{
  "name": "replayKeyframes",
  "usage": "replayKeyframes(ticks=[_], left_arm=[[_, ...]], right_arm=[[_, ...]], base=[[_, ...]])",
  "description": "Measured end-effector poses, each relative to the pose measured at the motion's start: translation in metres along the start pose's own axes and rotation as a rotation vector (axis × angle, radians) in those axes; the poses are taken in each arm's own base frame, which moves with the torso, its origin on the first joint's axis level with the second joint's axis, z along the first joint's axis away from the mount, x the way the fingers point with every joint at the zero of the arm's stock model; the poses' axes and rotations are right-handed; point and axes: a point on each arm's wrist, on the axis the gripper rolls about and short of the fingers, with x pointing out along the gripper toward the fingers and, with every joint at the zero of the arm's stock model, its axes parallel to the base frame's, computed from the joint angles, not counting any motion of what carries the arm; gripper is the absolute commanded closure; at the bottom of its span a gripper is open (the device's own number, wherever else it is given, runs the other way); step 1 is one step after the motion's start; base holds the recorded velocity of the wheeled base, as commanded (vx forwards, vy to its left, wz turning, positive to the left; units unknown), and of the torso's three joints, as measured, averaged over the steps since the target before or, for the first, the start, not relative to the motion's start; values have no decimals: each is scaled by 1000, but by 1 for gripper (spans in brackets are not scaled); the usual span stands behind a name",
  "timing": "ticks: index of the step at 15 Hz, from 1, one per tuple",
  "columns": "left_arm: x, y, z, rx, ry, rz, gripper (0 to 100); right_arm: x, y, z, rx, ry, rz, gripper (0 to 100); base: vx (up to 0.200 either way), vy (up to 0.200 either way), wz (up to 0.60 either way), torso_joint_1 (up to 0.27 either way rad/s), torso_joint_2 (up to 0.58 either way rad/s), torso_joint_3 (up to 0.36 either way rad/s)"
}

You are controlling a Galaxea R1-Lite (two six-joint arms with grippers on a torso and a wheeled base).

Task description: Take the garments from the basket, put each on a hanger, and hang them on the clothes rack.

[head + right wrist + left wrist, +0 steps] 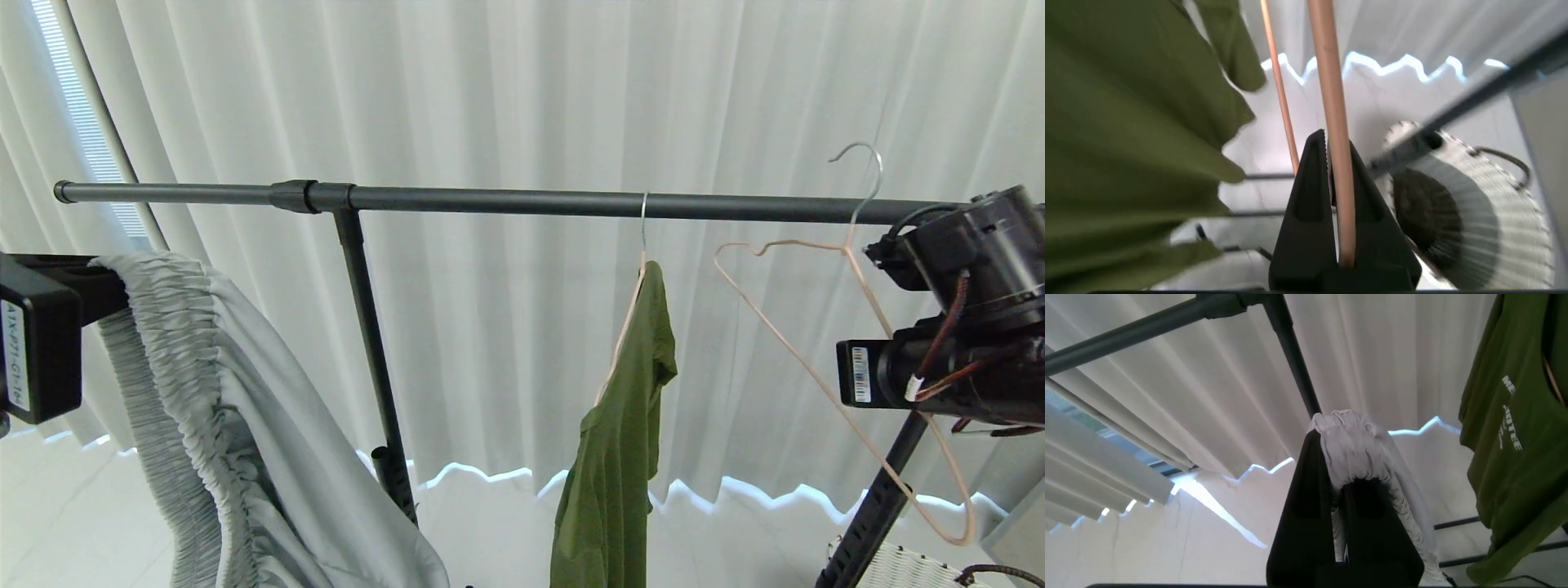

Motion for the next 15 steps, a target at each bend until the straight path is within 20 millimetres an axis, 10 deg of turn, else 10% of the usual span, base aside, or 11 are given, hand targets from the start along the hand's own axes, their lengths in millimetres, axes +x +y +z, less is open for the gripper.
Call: replayKeyframes(ticks=[15], left_arm=[[1,-2,-7,10,20,-2,100]], right_arm=[[-68,-46,-49,-153,-61,66,100]], base=[[-173,0,0,0,2,2]])
